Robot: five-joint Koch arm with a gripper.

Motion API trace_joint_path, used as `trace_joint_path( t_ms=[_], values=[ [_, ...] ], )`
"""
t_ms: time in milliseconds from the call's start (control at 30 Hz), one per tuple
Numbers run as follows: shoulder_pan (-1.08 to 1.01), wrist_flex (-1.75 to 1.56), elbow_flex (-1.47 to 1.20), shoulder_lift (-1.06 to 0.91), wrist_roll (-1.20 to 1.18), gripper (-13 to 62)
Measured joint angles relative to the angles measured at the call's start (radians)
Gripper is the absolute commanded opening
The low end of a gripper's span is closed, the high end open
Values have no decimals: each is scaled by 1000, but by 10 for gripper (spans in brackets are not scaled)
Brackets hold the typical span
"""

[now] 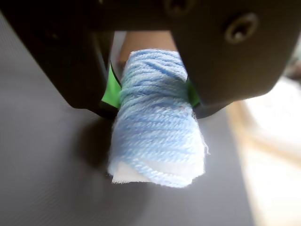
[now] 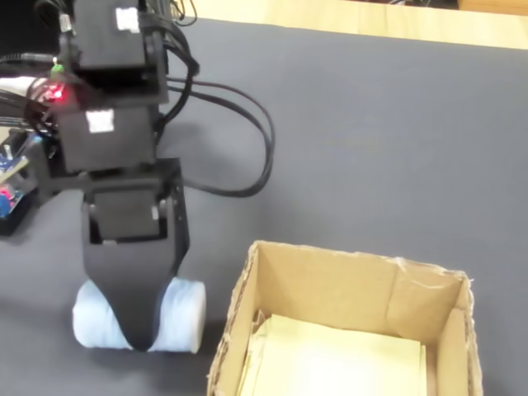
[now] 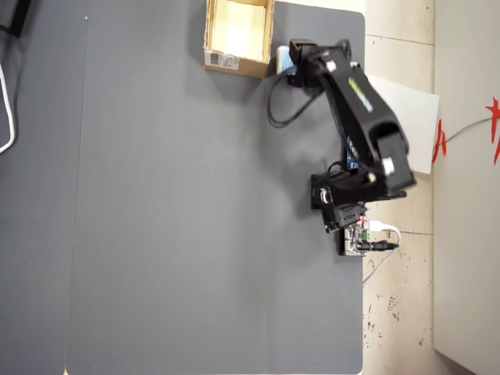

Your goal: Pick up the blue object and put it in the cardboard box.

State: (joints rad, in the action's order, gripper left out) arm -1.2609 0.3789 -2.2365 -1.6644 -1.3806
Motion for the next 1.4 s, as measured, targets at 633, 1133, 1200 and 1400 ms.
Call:
trace_joint_path(
  t_ms=[633, 1133, 1200, 1400],
  values=[
    [115, -397, -143, -232, -153, 149],
    [353, -376, 81, -87, -92, 269],
    [354, -322, 87, -74, -84, 304],
    [356, -310, 112, -54, -81, 308]
  ],
)
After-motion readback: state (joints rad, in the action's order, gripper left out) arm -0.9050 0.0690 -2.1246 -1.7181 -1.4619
